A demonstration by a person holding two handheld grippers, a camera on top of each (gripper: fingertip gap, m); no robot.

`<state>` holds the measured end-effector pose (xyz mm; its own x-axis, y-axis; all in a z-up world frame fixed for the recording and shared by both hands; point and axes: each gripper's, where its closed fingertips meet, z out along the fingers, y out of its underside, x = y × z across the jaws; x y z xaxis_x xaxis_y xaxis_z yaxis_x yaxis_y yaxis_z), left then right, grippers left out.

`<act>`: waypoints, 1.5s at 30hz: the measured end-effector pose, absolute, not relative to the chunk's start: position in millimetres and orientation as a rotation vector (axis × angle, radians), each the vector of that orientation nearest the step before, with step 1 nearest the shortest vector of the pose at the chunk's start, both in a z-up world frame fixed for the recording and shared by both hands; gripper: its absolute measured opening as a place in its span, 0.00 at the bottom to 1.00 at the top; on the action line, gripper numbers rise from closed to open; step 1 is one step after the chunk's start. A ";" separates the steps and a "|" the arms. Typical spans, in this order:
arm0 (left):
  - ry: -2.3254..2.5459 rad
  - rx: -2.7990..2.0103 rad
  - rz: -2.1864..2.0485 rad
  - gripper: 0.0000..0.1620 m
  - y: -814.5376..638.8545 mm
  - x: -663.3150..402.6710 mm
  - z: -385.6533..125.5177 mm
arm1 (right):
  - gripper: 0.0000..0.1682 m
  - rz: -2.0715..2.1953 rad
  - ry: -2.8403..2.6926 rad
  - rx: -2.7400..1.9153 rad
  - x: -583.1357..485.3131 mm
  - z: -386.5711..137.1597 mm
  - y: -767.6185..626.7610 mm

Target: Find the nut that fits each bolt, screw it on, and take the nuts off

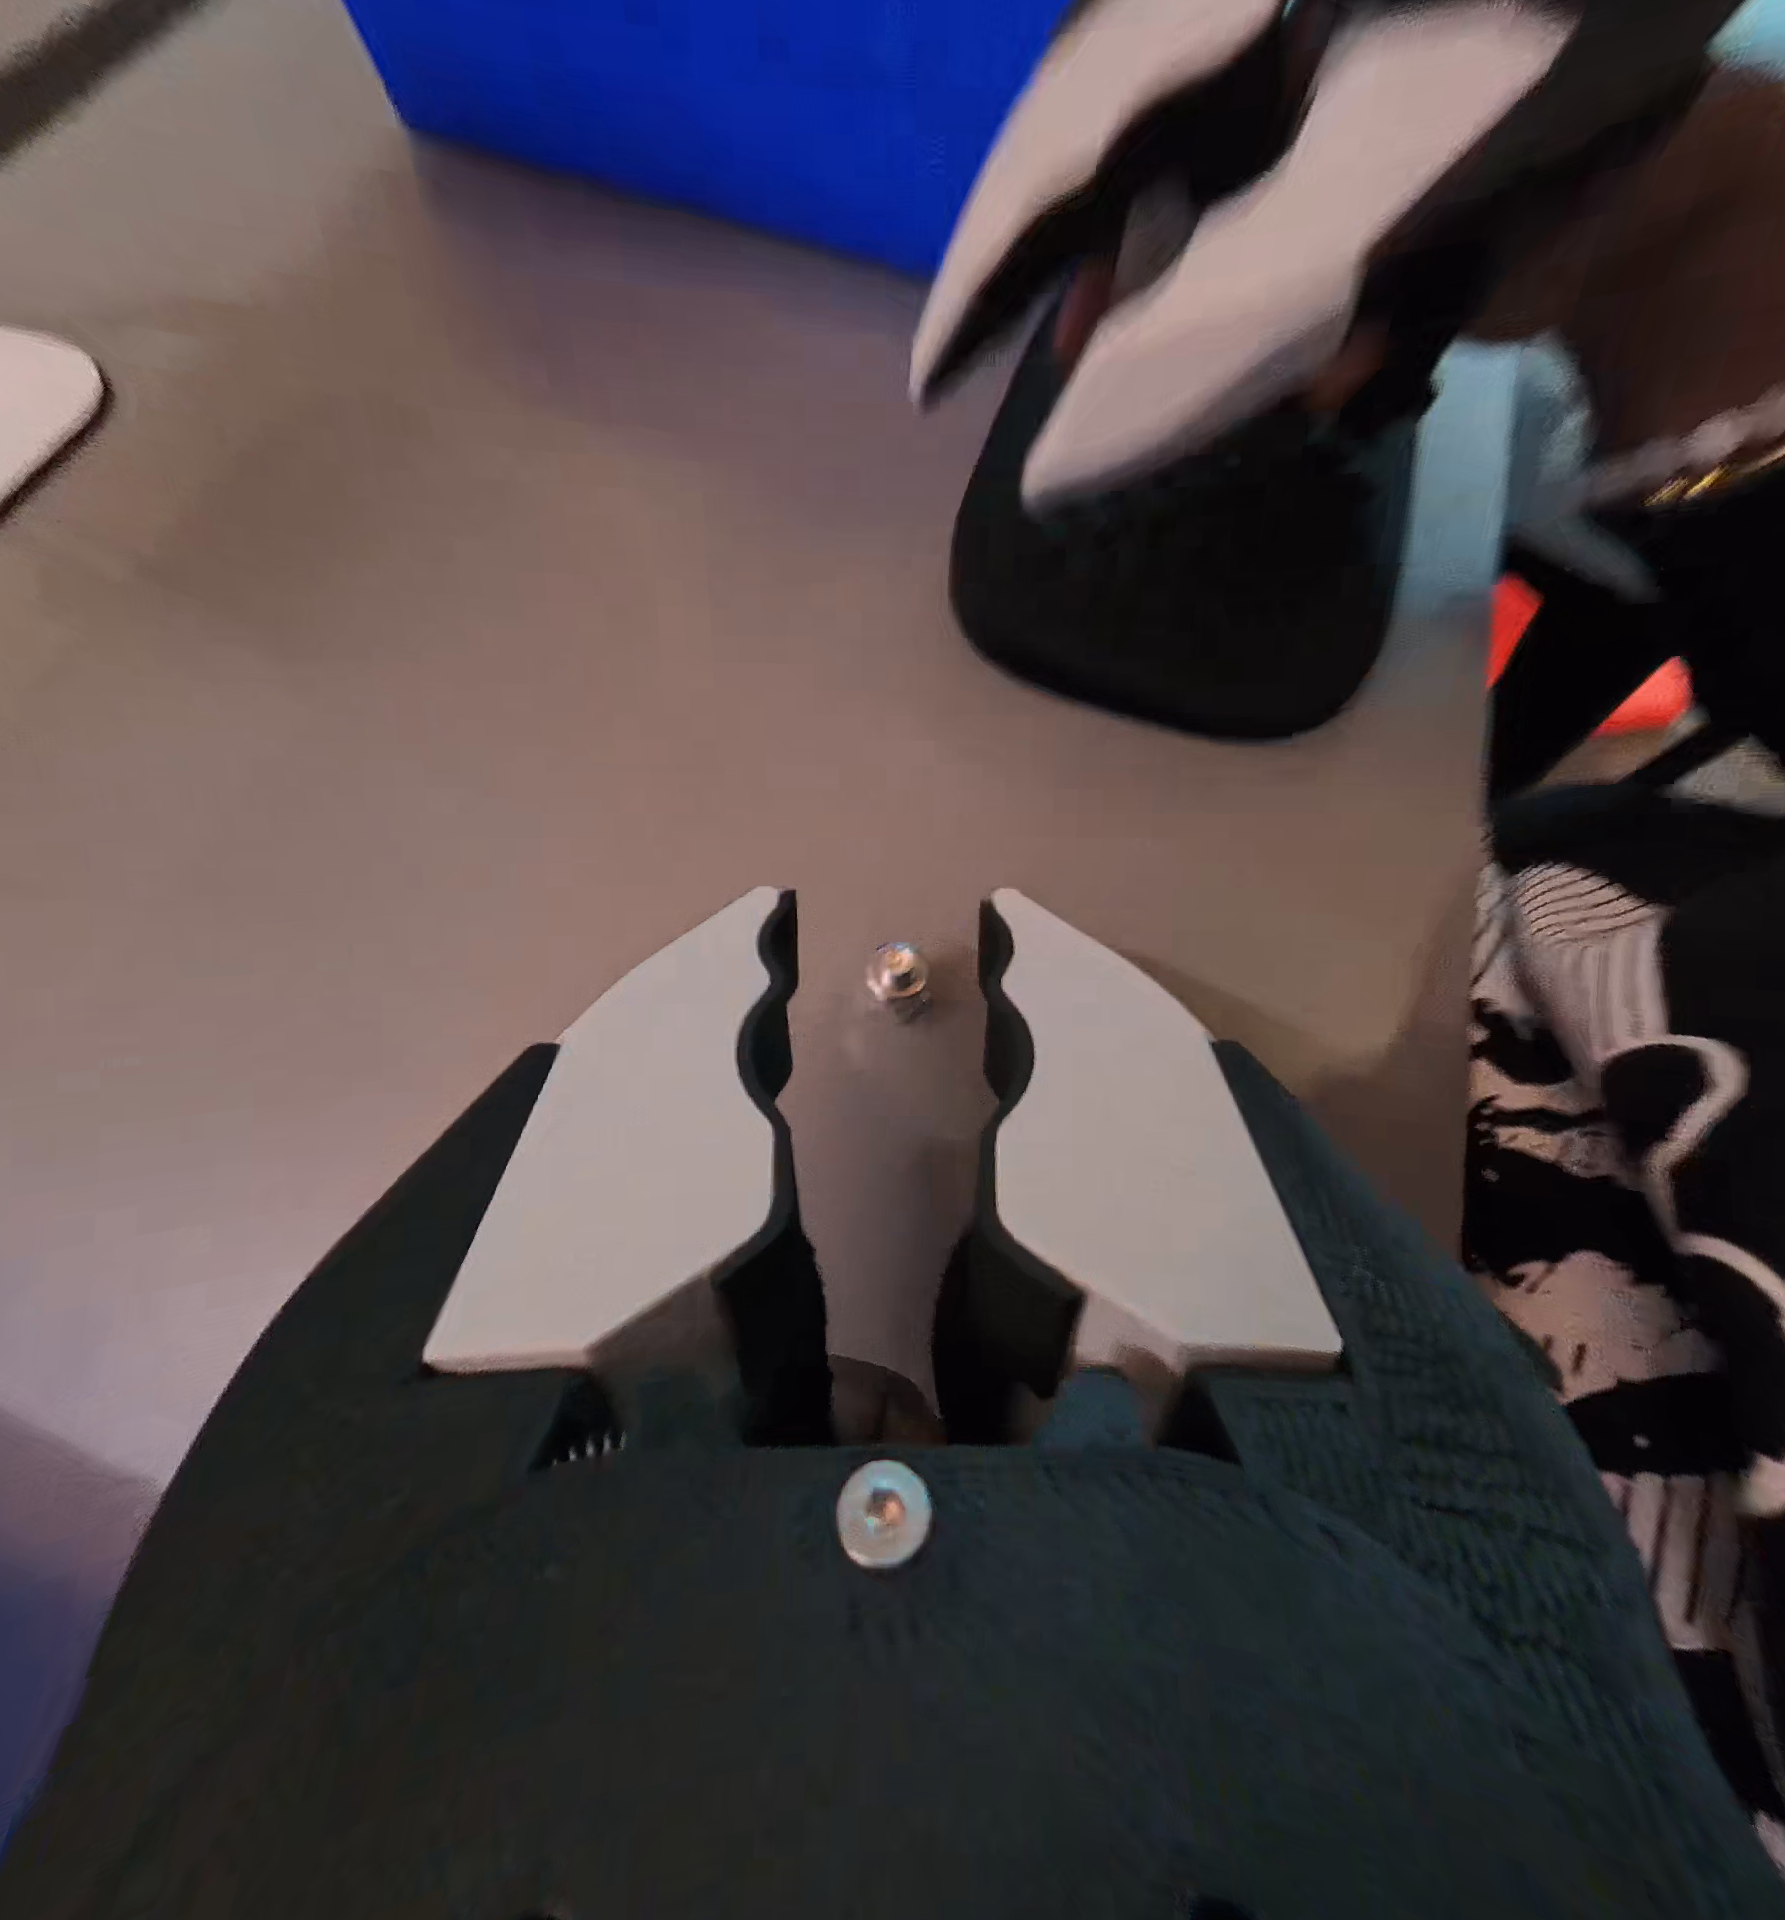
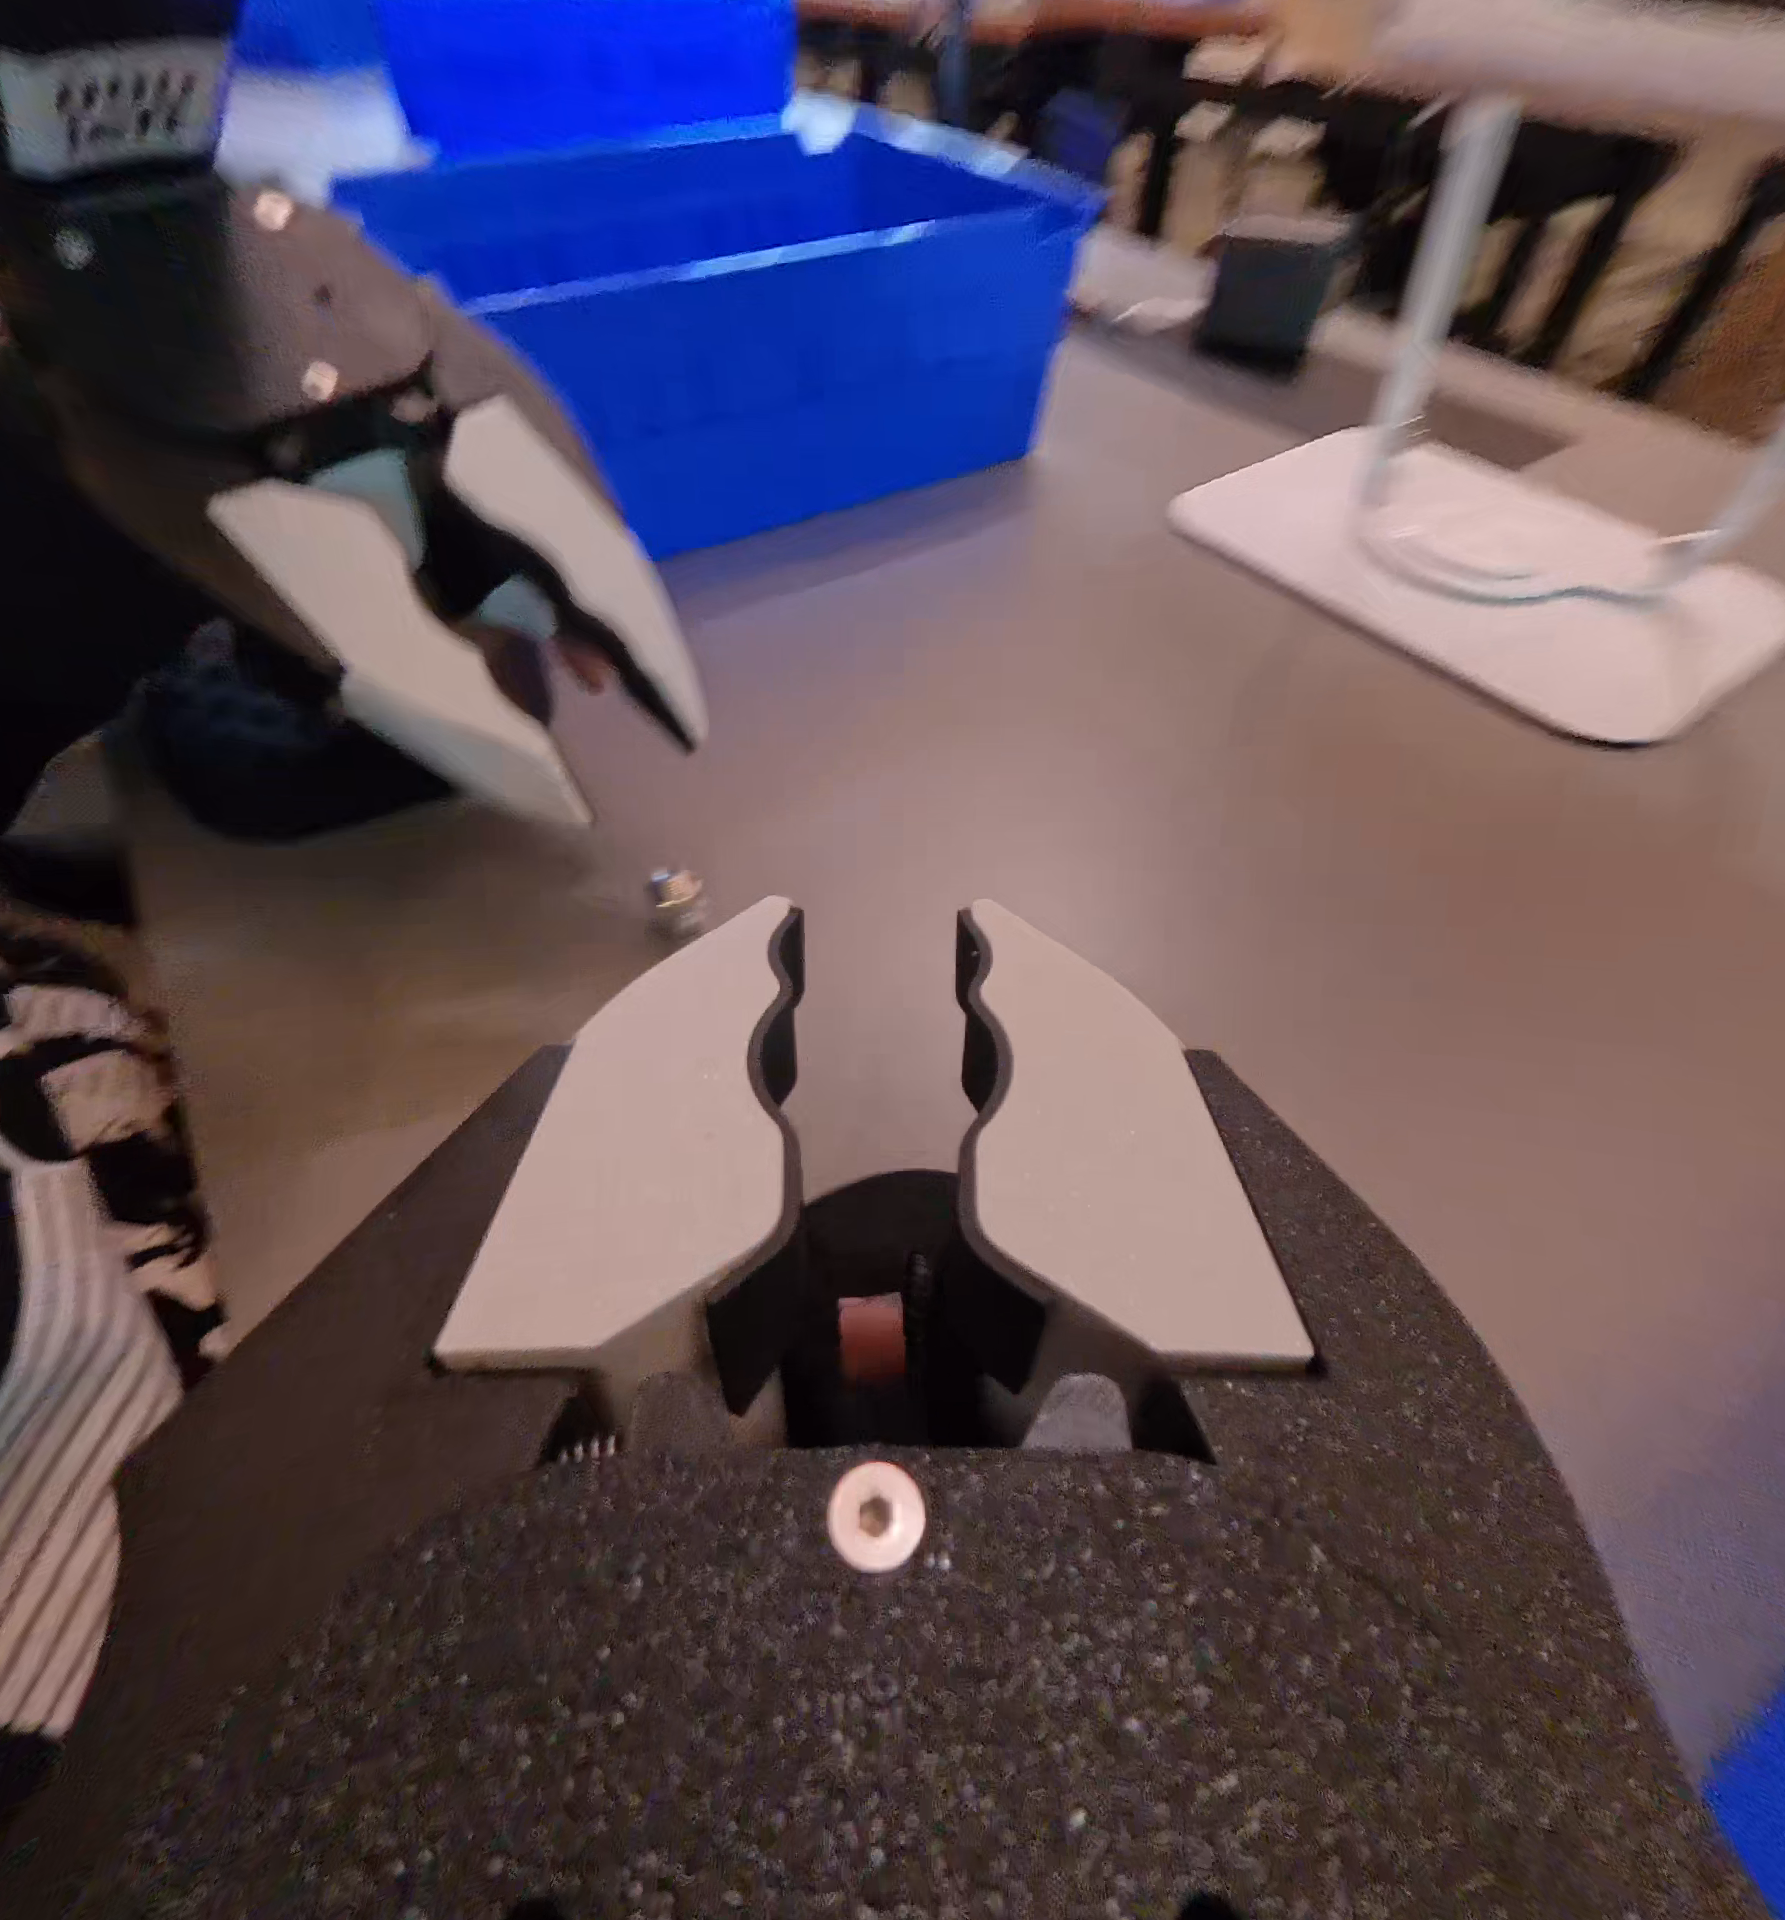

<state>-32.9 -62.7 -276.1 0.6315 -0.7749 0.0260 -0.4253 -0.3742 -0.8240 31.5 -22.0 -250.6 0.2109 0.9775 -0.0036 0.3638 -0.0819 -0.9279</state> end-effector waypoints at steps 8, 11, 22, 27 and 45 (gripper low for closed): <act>0.769 -1.644 -0.760 0.29 -84.3 -38.7 -229.9 | 0.09 0.840 -1.677 -1.617 -26.5 -282.3 -61.1; 0.764 -1.630 -0.770 0.30 -85.0 -39.8 -228.8 | 0.09 0.816 -1.743 -1.642 -33.6 -291.9 -62.9; 0.763 -1.620 -0.783 0.30 -86.1 -40.9 -229.3 | 0.06 0.785 -1.807 -1.674 -39.8 -307.4 -65.6; 0.765 -1.633 -0.774 0.30 -84.9 -40.8 -231.3 | 0.05 0.770 -1.803 -1.673 -39.1 -308.1 -62.3; 0.696 -1.612 -0.522 0.23 -62.1 -22.0 -229.1 | 0.05 1.047 -1.602 -1.544 -34.6 -200.6 -70.7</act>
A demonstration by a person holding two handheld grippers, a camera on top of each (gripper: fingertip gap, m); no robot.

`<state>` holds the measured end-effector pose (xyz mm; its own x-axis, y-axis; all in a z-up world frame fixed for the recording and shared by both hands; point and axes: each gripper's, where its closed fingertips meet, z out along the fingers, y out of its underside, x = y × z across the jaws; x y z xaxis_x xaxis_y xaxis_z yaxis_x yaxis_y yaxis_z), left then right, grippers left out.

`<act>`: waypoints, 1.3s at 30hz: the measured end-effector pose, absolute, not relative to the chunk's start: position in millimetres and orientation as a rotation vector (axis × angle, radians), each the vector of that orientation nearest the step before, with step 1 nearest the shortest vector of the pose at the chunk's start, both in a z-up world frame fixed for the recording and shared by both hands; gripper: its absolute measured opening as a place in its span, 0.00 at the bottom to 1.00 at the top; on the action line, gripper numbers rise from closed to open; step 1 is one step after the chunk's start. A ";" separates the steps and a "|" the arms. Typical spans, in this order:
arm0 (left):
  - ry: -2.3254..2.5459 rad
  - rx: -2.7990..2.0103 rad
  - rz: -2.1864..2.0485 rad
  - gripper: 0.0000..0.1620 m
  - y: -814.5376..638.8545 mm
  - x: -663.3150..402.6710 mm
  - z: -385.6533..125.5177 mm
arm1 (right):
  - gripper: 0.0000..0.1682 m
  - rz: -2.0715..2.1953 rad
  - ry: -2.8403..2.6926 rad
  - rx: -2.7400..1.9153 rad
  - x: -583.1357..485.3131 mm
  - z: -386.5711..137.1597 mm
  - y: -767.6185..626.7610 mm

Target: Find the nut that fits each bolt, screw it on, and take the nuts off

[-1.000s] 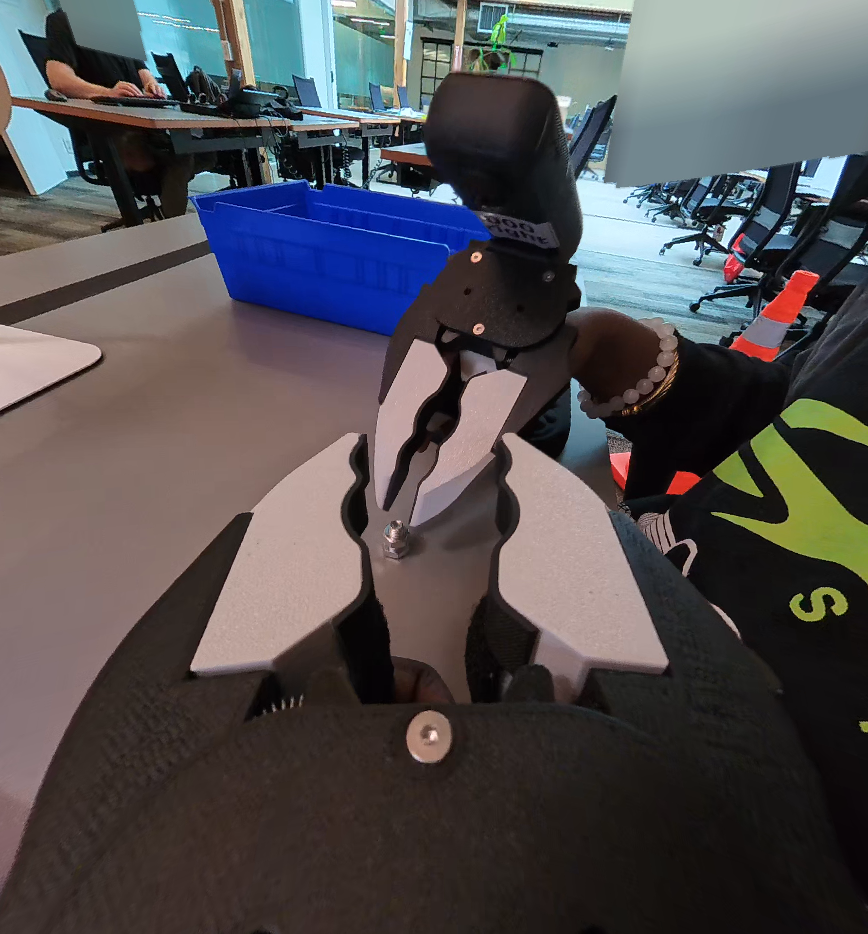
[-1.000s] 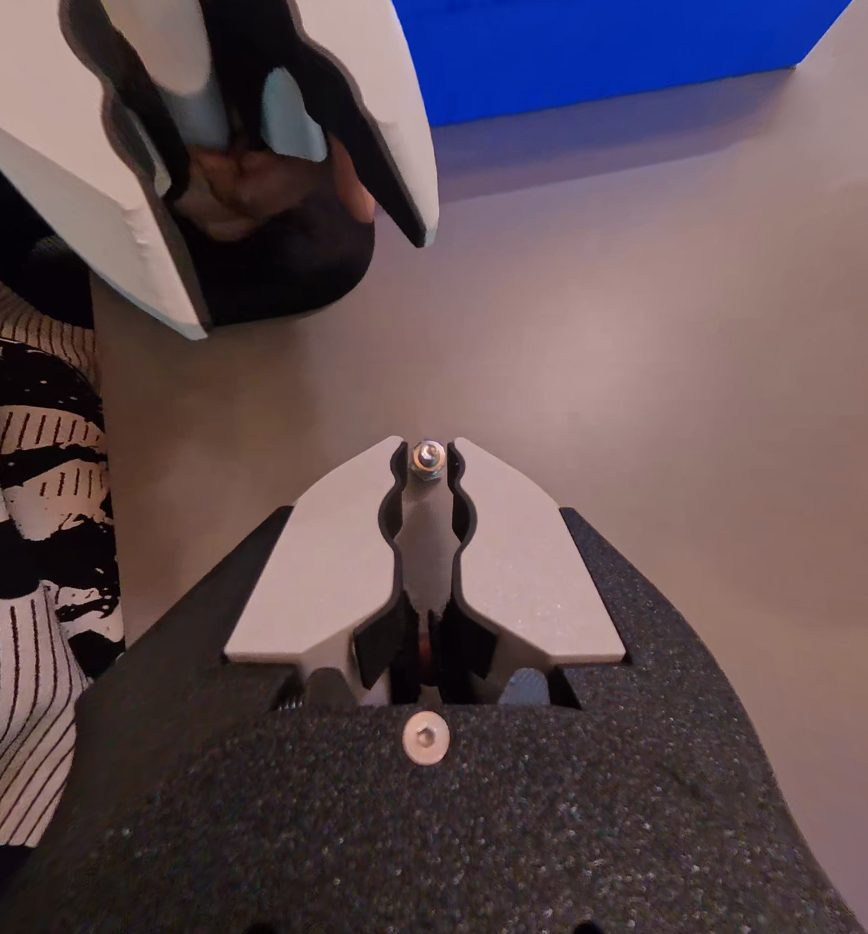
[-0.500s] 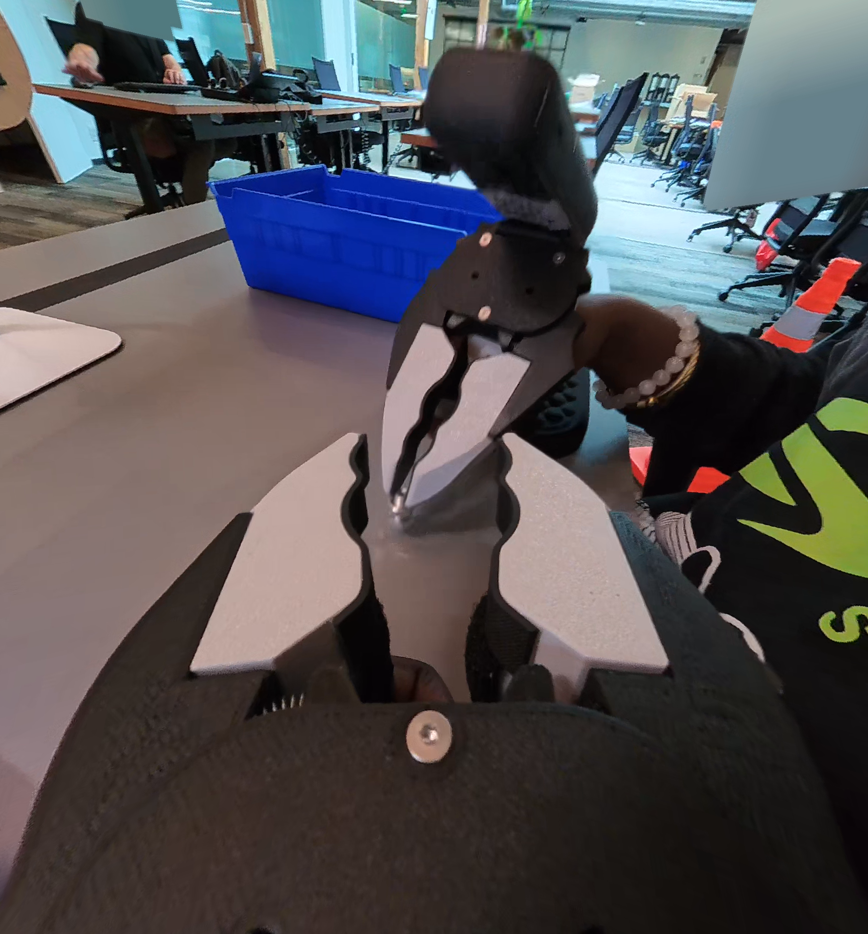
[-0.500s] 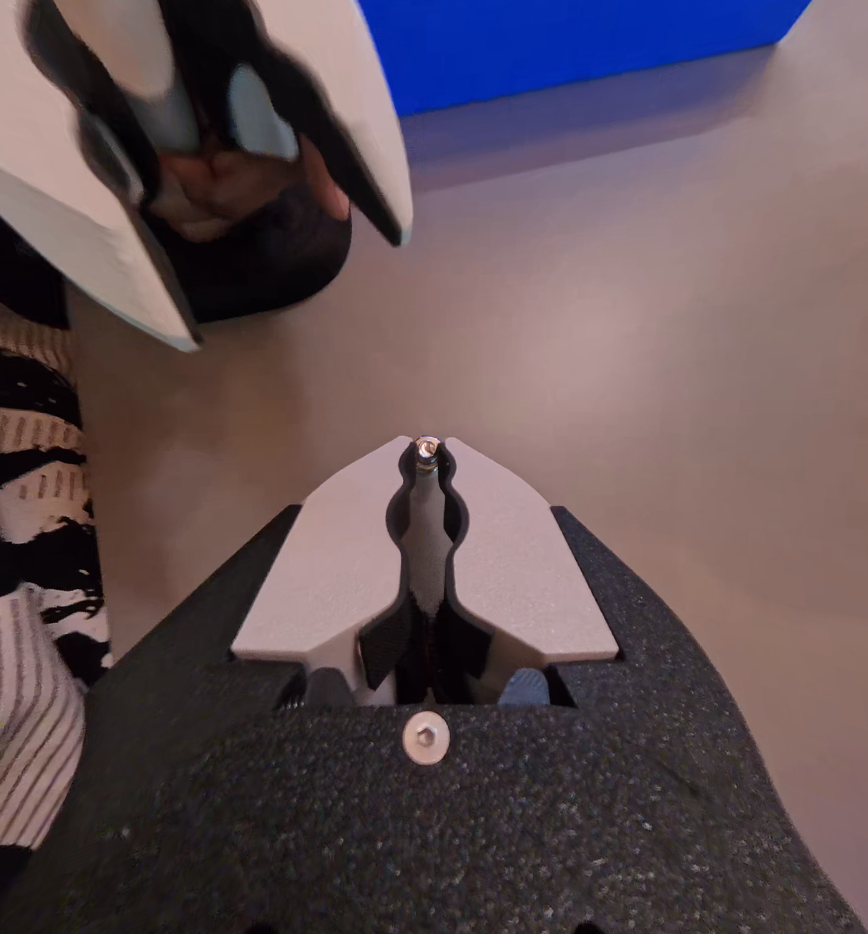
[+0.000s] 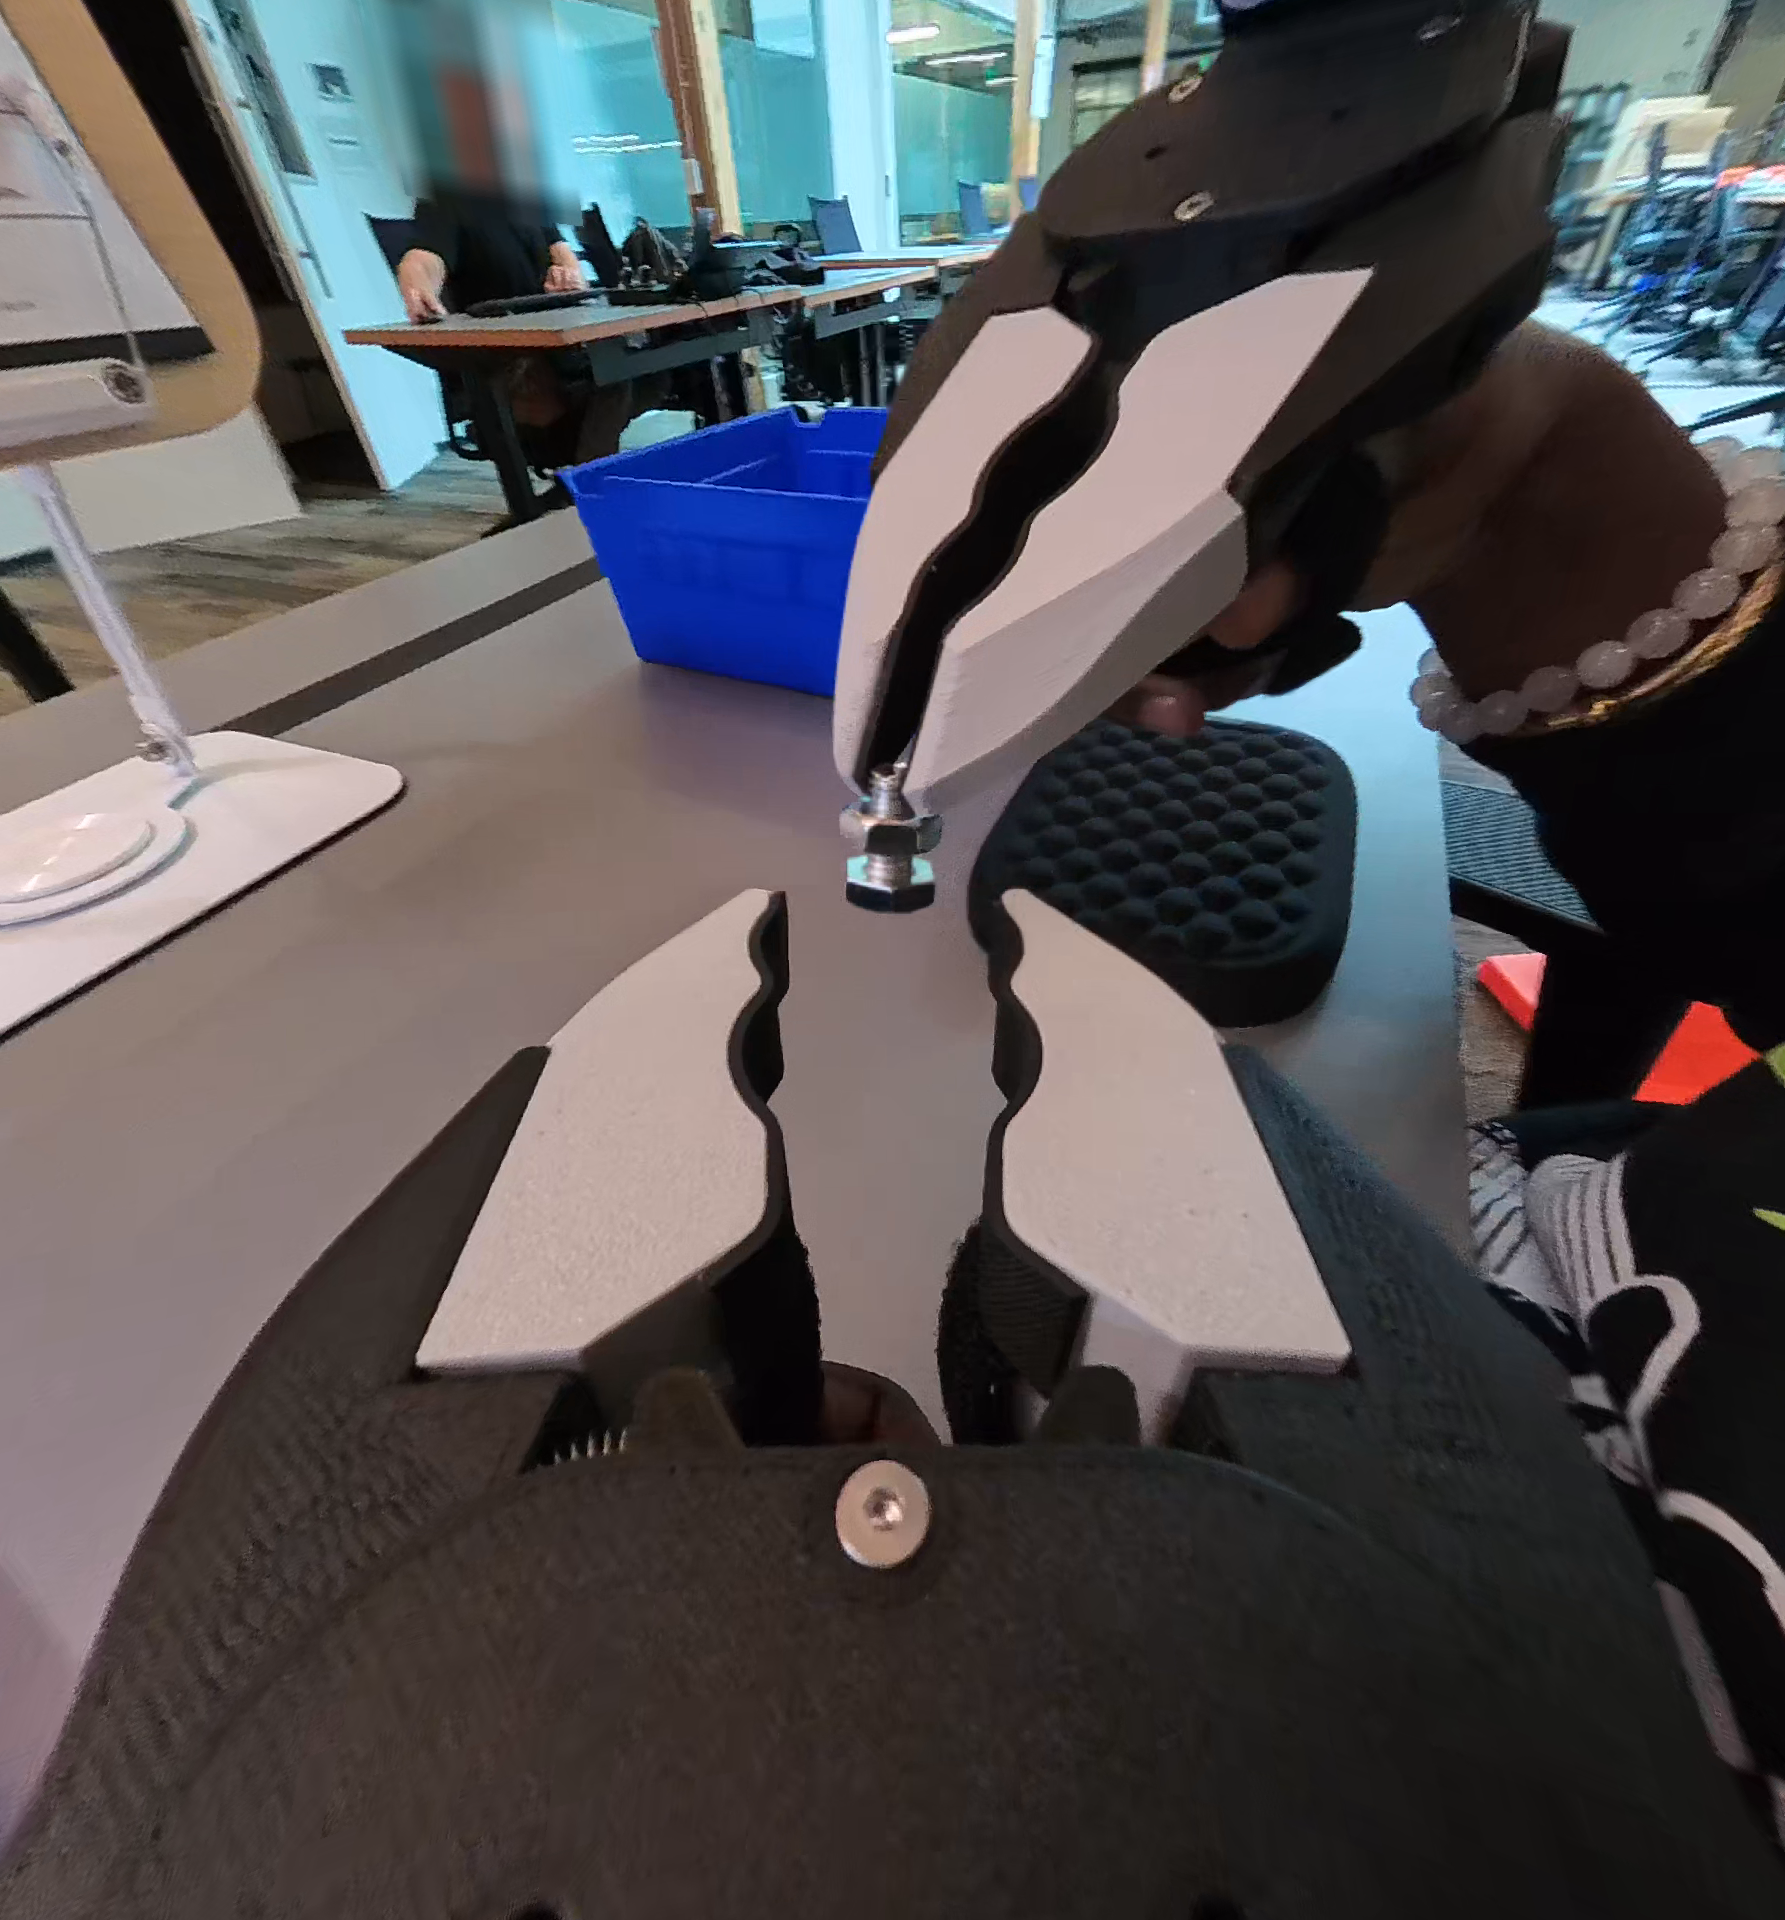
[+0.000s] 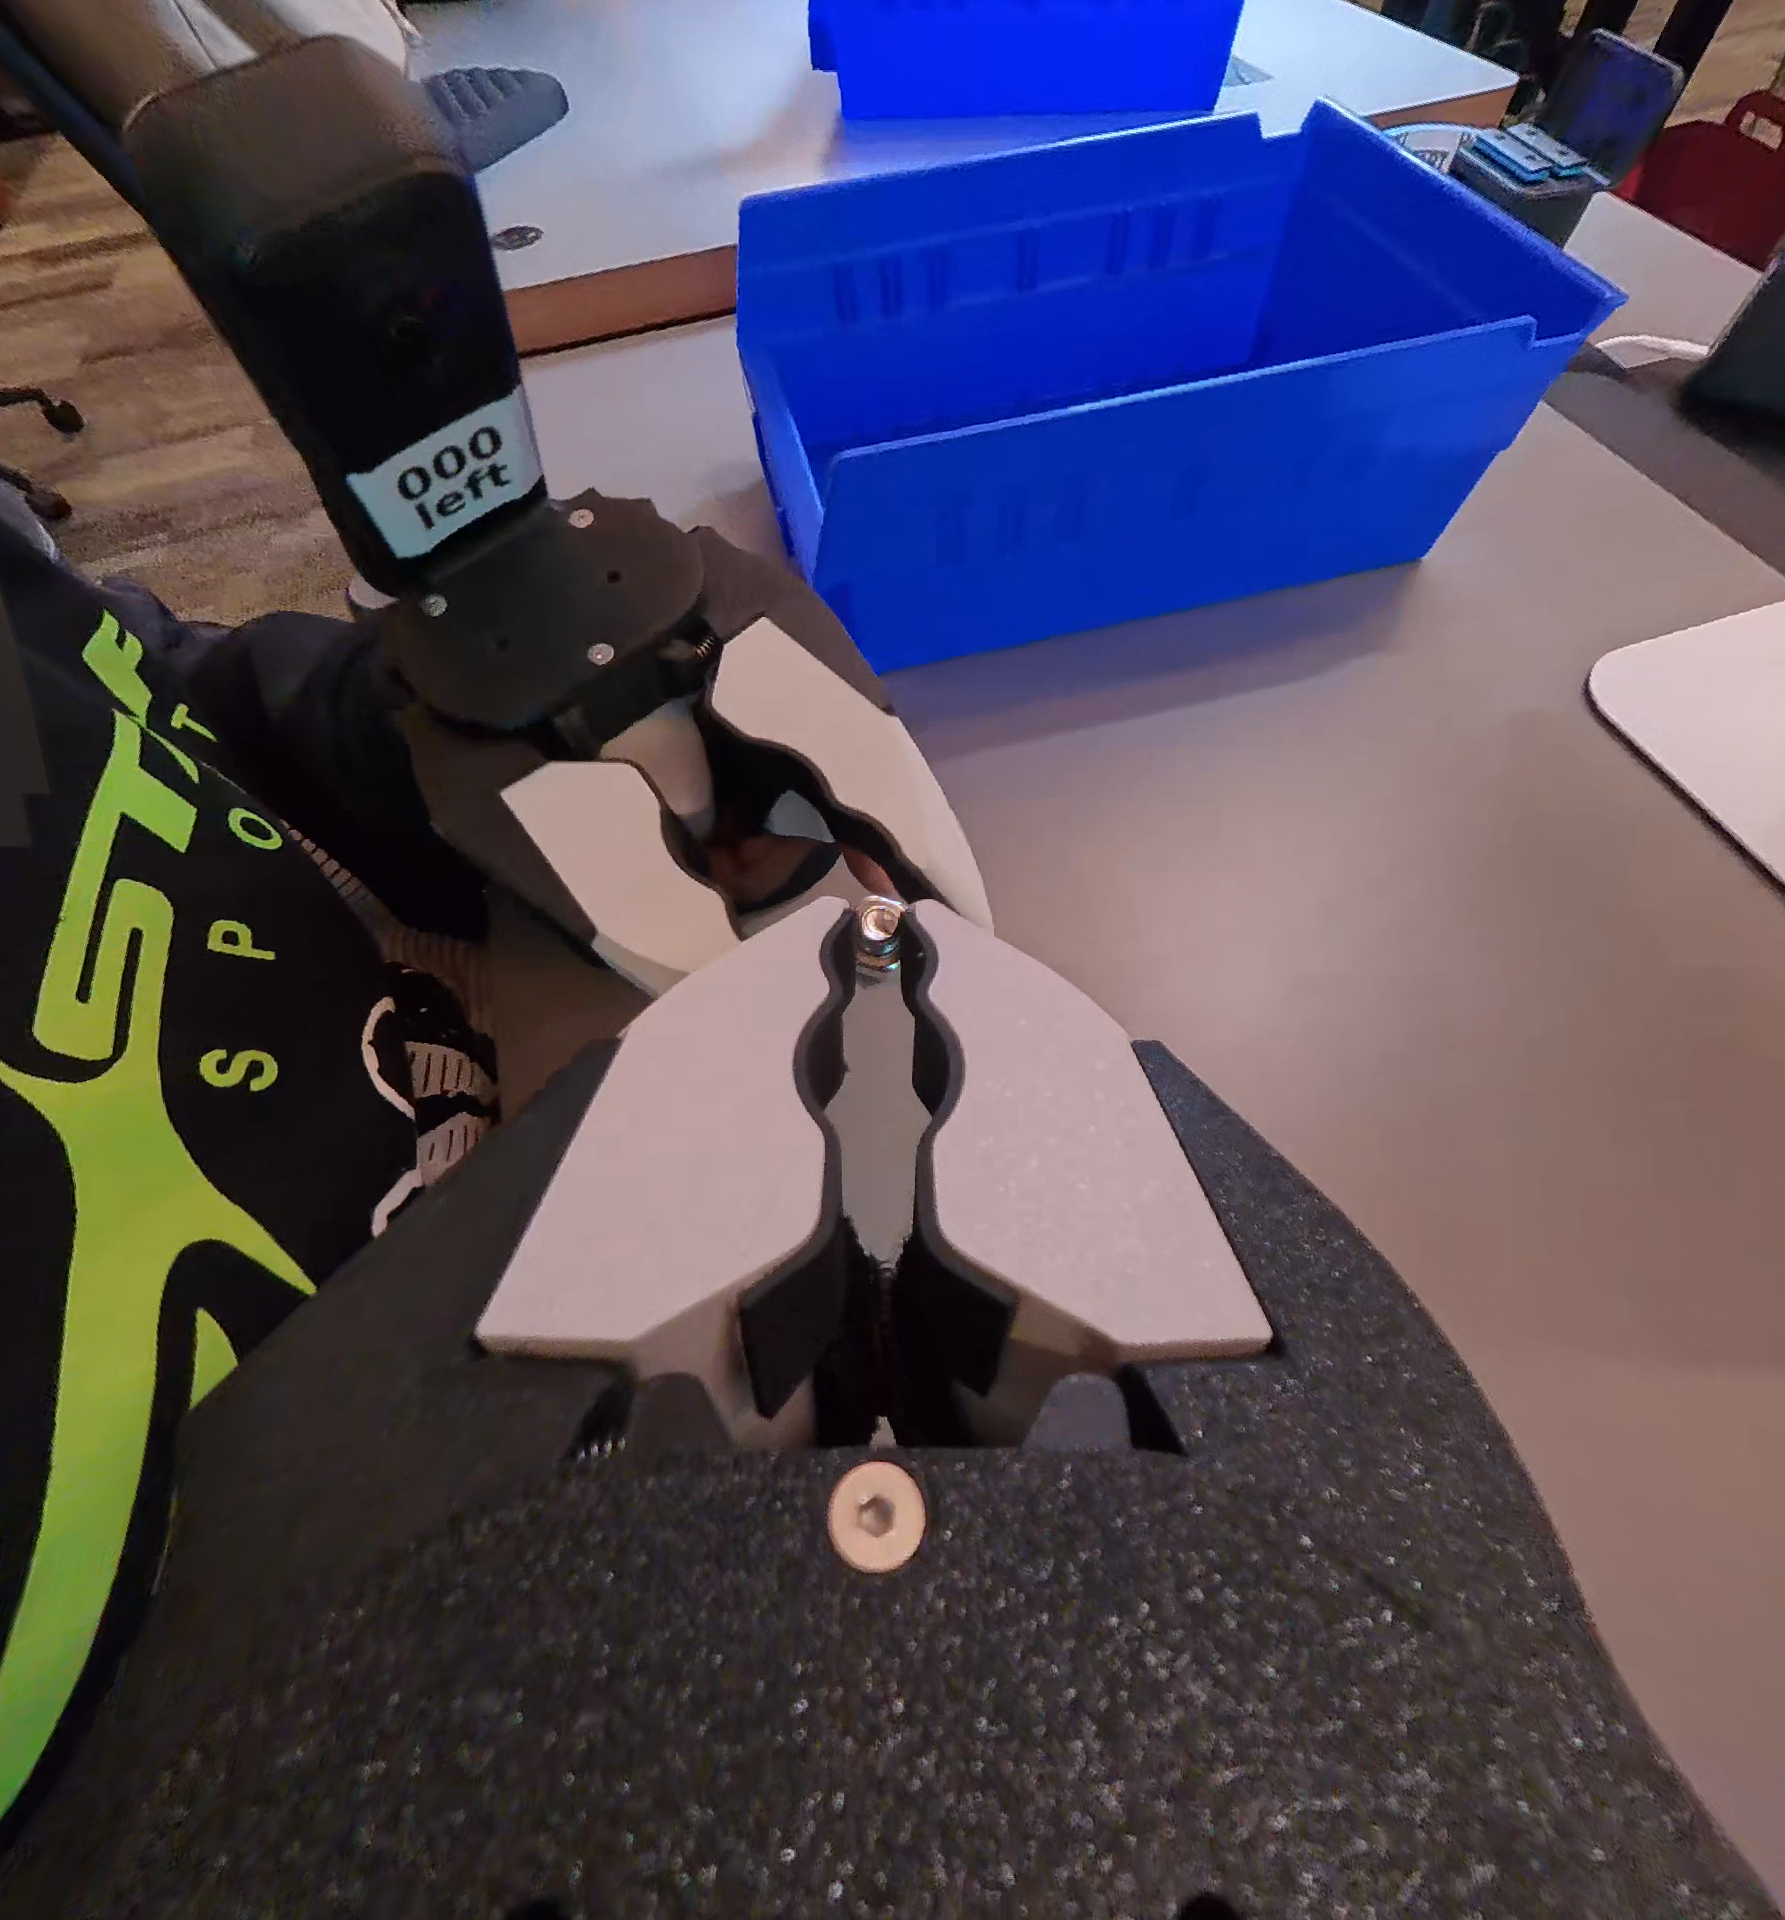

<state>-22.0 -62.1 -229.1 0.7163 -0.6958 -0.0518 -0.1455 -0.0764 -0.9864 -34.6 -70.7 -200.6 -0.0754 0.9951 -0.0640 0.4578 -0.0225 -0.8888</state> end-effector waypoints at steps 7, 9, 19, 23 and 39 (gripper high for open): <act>0.673 -1.614 -0.460 0.15 -57.2 -22.7 -230.7 | 0.05 1.053 -1.591 -1.553 -38.0 -200.6 -72.4; 0.675 -1.613 -0.460 0.14 -57.1 -22.3 -230.7 | 0.05 1.055 -1.586 -1.553 -38.3 -199.7 -72.3; 0.685 -1.611 -0.446 0.10 -56.5 -20.8 -231.8 | 0.05 1.055 -1.585 -1.563 -39.7 -203.0 -72.7; 0.675 -1.603 -0.473 0.09 -56.9 -20.6 -230.2 | 0.05 1.064 -1.570 -1.540 -40.4 -201.0 -72.9; 0.651 -1.495 -0.793 0.09 -74.6 -11.5 -214.0 | 0.23 1.288 -1.239 -1.296 -51.8 -195.2 -77.3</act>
